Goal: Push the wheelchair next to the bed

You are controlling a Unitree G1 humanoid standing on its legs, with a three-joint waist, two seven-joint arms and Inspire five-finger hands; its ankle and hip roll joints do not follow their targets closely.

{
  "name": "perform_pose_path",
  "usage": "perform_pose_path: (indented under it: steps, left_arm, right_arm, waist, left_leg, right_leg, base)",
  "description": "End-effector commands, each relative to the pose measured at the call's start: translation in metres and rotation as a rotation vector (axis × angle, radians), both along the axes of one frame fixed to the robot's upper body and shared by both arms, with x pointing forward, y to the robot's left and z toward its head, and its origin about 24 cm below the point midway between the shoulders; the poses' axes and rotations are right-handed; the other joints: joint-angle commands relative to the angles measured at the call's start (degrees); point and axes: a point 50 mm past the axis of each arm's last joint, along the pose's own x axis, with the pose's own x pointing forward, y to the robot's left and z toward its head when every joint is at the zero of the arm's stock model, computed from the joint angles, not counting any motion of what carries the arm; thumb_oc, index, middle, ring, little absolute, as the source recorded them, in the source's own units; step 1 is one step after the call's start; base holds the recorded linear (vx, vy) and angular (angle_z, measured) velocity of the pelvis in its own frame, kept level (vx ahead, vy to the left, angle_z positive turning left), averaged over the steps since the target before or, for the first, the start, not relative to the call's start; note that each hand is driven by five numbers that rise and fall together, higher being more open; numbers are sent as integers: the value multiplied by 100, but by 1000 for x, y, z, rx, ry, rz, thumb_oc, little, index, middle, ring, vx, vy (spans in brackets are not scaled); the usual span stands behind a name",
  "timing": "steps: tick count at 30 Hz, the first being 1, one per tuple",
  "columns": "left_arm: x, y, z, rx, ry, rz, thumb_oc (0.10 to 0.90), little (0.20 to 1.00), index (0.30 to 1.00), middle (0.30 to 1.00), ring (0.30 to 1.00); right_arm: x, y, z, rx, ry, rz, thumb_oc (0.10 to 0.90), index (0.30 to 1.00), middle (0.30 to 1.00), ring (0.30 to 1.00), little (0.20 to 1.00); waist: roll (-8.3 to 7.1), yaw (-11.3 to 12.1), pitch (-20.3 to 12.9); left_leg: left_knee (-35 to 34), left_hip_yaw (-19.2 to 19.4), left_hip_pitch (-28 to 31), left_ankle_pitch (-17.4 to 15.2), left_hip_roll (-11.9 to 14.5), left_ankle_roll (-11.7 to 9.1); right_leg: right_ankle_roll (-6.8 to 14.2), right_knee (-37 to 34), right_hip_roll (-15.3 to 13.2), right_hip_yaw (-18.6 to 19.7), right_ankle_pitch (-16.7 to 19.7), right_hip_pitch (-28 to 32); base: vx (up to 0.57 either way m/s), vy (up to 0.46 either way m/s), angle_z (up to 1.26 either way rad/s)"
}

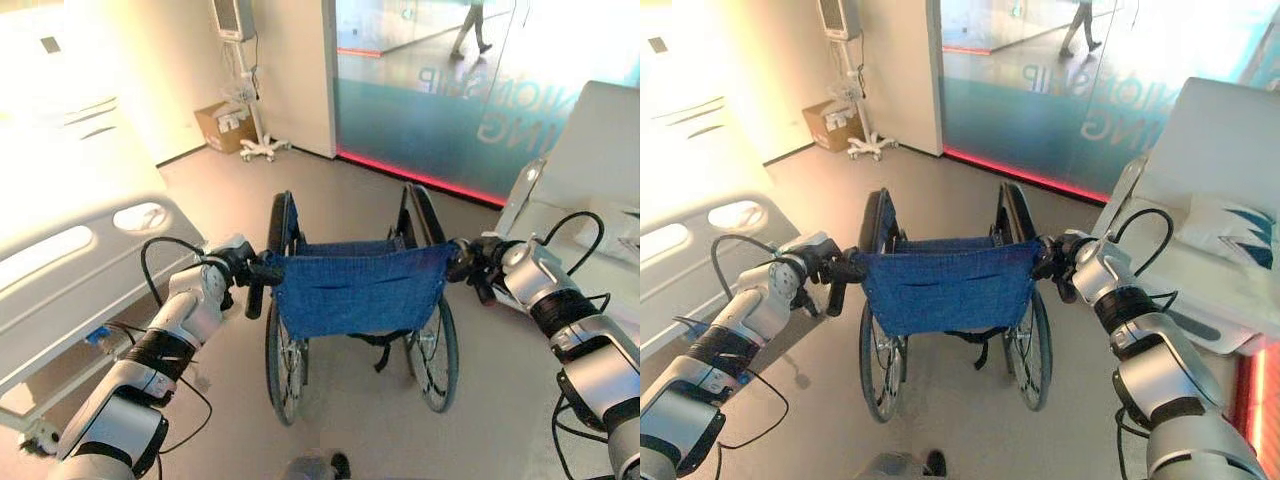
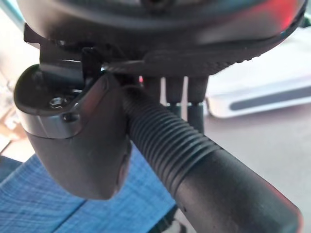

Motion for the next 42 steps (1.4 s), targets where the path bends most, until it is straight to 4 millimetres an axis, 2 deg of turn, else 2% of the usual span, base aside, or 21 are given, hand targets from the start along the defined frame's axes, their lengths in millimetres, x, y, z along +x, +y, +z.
perform_pose_path:
  steps: [1, 3, 5, 6, 7, 10, 14, 16, 20, 21, 26, 30, 32, 33, 34, 35, 36, 37, 38, 41, 42]
  left_arm:
    - [-59, 16, -86, 170, 386, -132, 400, 300, 300, 300, 300]
    - [-46, 13, -72, 173, 324, -137, 400, 300, 300, 300, 300]
    - [-37, 12, -60, 183, 285, -151, 400, 300, 300, 300, 300]
    - [-28, 11, -47, 194, 248, -166, 400, 300, 300, 300, 300]
    - [-25, 9, -43, 200, 234, -173, 400, 300, 300, 300, 300]
    - [-22, 6, -42, 211, 215, -172, 400, 300, 300, 300, 300]
    - [-29, 9, -53, 195, 241, -137, 400, 300, 300, 300, 300]
    - [-24, 5, -53, 178, 228, -108, 400, 300, 300, 300, 300]
    - [-19, -3, -54, 155, 199, -99, 400, 300, 300, 300, 300]
    - [-16, -8, -52, 146, 192, -96, 400, 300, 300, 300, 300]
    - [-15, -15, -53, 117, 188, -83, 400, 300, 300, 300, 300]
    - [-13, -26, -55, 120, 188, -121, 400, 300, 300, 300, 300]
    - [-12, -31, -56, 132, 194, -148, 400, 300, 300, 300, 300]
    - [-13, -35, -57, 138, 205, -157, 400, 300, 300, 300, 300]
    - [-13, -36, -57, 138, 206, -158, 400, 300, 300, 300, 300]
    - [-15, -39, -61, 130, 205, -163, 400, 300, 300, 300, 300]
    - [-15, -40, -62, 129, 204, -163, 400, 300, 300, 300, 300]
    - [-18, -42, -65, 120, 196, -169, 400, 300, 300, 300, 300]
    - [-18, -42, -66, 119, 195, -169, 400, 300, 300, 300, 300]
    - [-22, -36, -69, 104, 189, -147, 400, 300, 300, 300, 300]
    - [-22, -34, -66, 101, 181, -141, 400, 300, 300, 300, 300]
  right_arm:
    - [9, 16, 50, -236, -183, 299, 400, 300, 300, 300, 300]
    - [12, 20, 56, -250, -218, 296, 400, 300, 300, 300, 300]
    - [14, 19, 59, -259, -247, 276, 400, 300, 300, 300, 300]
    - [14, 16, 65, -258, -267, 249, 400, 300, 300, 300, 300]
    - [14, 14, 67, -260, -272, 237, 400, 300, 300, 300, 300]
    - [12, 9, 75, -245, -265, 210, 400, 300, 300, 300, 300]
    - [11, 11, 82, -212, -244, 221, 400, 300, 300, 300, 300]
    - [14, 18, 96, -215, -252, 257, 400, 300, 300, 300, 300]
    - [14, 18, 98, -245, -262, 273, 400, 300, 300, 300, 300]
    - [13, 17, 98, -261, -260, 275, 400, 300, 300, 300, 300]
    - [13, 21, 99, -276, -250, 298, 400, 300, 300, 300, 300]
    - [12, 18, 95, -258, -234, 262, 400, 300, 300, 300, 300]
    - [11, 13, 88, -231, -228, 231, 400, 300, 300, 300, 300]
    - [11, 13, 77, -200, -217, 213, 400, 300, 300, 300, 300]
    - [11, 13, 75, -195, -215, 210, 400, 300, 300, 300, 300]
    - [13, 20, 65, -180, -212, 194, 400, 300, 300, 300, 300]
    - [13, 20, 64, -179, -212, 191, 400, 300, 300, 300, 300]
    - [13, 24, 58, -170, -211, 174, 400, 300, 300, 300, 300]
    - [13, 24, 57, -169, -210, 170, 400, 300, 300, 300, 300]
    - [15, 28, 53, -170, -202, 175, 400, 300, 300, 300, 300]
    - [16, 27, 55, -182, -200, 184, 400, 300, 300, 300, 300]
  waist:
    - [-174, 333, 595]
    - [-137, 149, 895]
    - [-106, 18, 1065]
    - [-184, -112, 1198]
    - [-215, -181, 1237]
    - [-317, -280, 1246]
    - [-359, -329, 1182]
    - [-340, -425, 1317]
    - [-245, -601, 1395]
    - [-188, -650, 1411]
    - [-85, -774, 1352]
    - [-98, -988, 1187]
    - [-101, -985, 1162]
    - [-91, -847, 1203]
    - [-97, -826, 1200]
    - [-53, -632, 1318]
    - [-51, -609, 1327]
    - [43, -410, 1418]
    - [54, -365, 1437]
    - [241, -31, 1466]
    - [256, 66, 1436]
  left_leg:
    - [77, -275, -252, 74, -62, -355]
    - [197, -692, 35, -199, -42, -413]
    - [149, -966, 268, -405, -13, -423]
    - [202, -1270, 402, -707, -30, -427]
    - [280, -1442, 434, -828, -30, -443]
    - [760, -1670, 381, -1123, 179, -590]
    - [1108, -1645, 300, -1154, 471, -664]
    - [1141, -1445, 286, -767, 893, -811]
    - [875, -1344, 513, -562, 1179, -892]
    - [681, -1352, 608, -391, 1268, -958]
    - [326, -1335, 935, 17, 1404, -1129]
    - [595, -760, 1147, 556, 1648, -1299]
    - [836, -649, 1096, 474, 1501, -1274]
    - [765, -772, 854, 239, 1076, -1132]
    - [715, -802, 798, 218, 979, -1098]
    - [536, -555, 374, 236, 688, -1079]
    - [508, -517, 316, 277, 669, -1081]
    - [210, -212, -327, 631, 621, -1109]
    - [167, -172, -377, 676, 618, -1117]
    - [-608, 48, -894, 1419, 720, -1134]
    - [-711, 189, -917, 1460, 737, -1096]
  right_leg:
    - [-117, -1042, 333, 256, 1809, -85]
    - [-121, -1647, -183, 500, 2433, -799]
    - [-71, -1943, -445, 710, 2771, -1222]
    - [56, -2576, -711, 1038, 3195, -1509]
    - [94, -2854, -786, 1245, 3291, -1616]
    - [155, -2881, -797, 1417, 3177, -1576]
    - [165, -1920, -582, 1260, 2637, -1629]
    - [-111, -1497, -402, 990, 2267, -1687]
    - [-258, -1135, -271, 832, 1980, -1799]
    - [-328, -1086, -214, 747, 1877, -1797]
    - [-484, -1181, -35, 570, 1766, -1704]
    - [-716, -1431, 72, 117, 1760, -1562]
    - [-796, -1500, 132, -82, 1687, -1385]
    - [-785, -1556, 237, -79, 1652, -1169]
    - [-777, -1584, 244, -76, 1674, -1147]
    - [-722, -1746, 419, -15, 1595, -665]
    - [-721, -1791, 438, -11, 1608, -618]
    - [-725, -1981, 625, 26, 1502, -186]
    - [-727, -1999, 645, 51, 1475, -130]
    - [-757, -2066, 939, 250, 1277, 342]
    - [-766, -2007, 957, 260, 1148, 463]
  base:
    - [231, -292, 16]
    - [229, -335, 3]
    - [293, -392, 29]
    - [461, -546, 77]
    - [601, -613, 94]
    - [548, -474, 137]
    - [405, -282, 110]
    - [348, -255, 76]
    - [270, -188, 58]
    - [301, -199, 30]
    - [296, -174, 39]
    - [236, -168, 46]
    - [335, -220, 81]
    - [284, -115, 60]
    - [507, -148, 48]
    - [311, -53, 5]
    - [499, -52, 1]
    - [330, -13, -17]
    - [497, 3, -18]
    - [555, 76, -58]
    - [597, 130, -83]
